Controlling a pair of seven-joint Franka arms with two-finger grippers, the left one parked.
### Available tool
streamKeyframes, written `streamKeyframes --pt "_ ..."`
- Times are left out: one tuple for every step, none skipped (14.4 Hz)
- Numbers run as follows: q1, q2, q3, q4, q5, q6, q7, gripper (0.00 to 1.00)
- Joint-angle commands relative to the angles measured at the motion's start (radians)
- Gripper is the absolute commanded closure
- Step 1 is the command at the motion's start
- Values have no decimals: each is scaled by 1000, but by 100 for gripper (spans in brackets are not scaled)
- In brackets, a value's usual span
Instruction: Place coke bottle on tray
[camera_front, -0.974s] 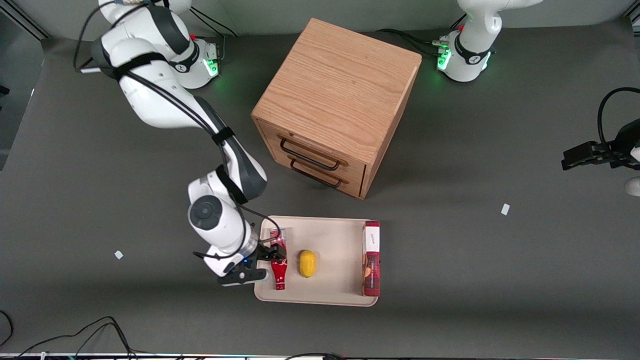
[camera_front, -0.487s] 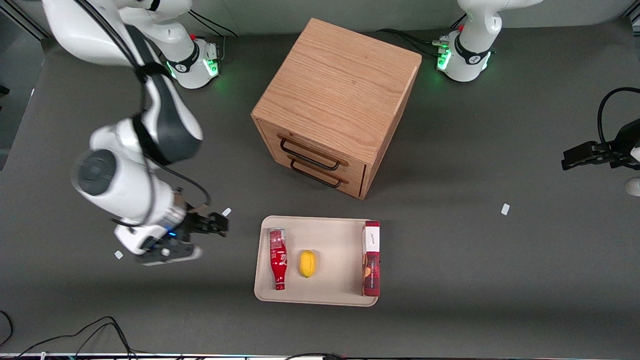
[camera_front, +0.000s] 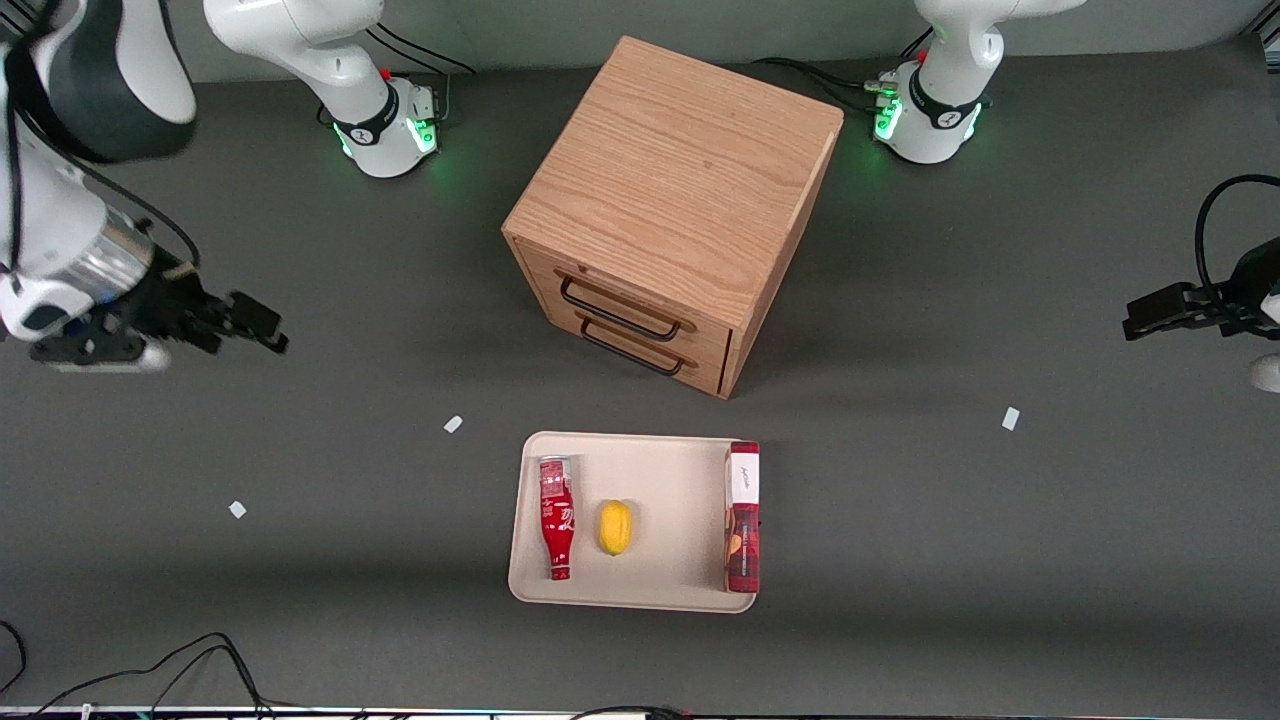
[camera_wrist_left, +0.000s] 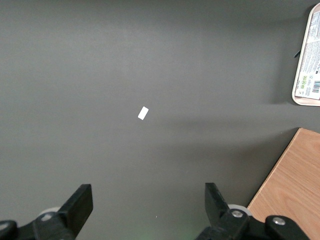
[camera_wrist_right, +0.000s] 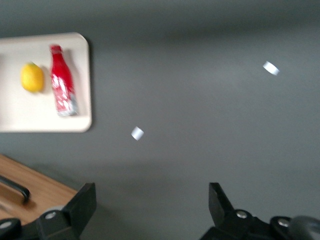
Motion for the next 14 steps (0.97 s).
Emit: streamKeyframes --pt "6 -68 -2 -27 -88 -80 17 0" --pt "5 -68 -7 0 -95 -131 18 0" --pt "5 -65 -7 31 -99 -169 16 0" --pt "6 -57 -7 66 -99 -213 16 0" --pt "6 -47 -7 94 -100 -249 16 0" --pt "6 -36 -5 112 -100 -263 18 0" --pt "6 -31 -7 123 -100 -264 16 0" --pt "6 -28 -7 135 -100 -264 15 0" --pt "6 -24 -7 146 -102 -264 13 0" --pt "6 -21 -5 155 -124 -264 13 0" --pt "8 -19 -4 160 -144 -266 13 0" --pt "8 -17 -4 162 -149 -268 13 0" --pt "8 -17 -4 160 -149 -268 13 0" --pt "8 -16 -4 159 -151 -268 13 0"
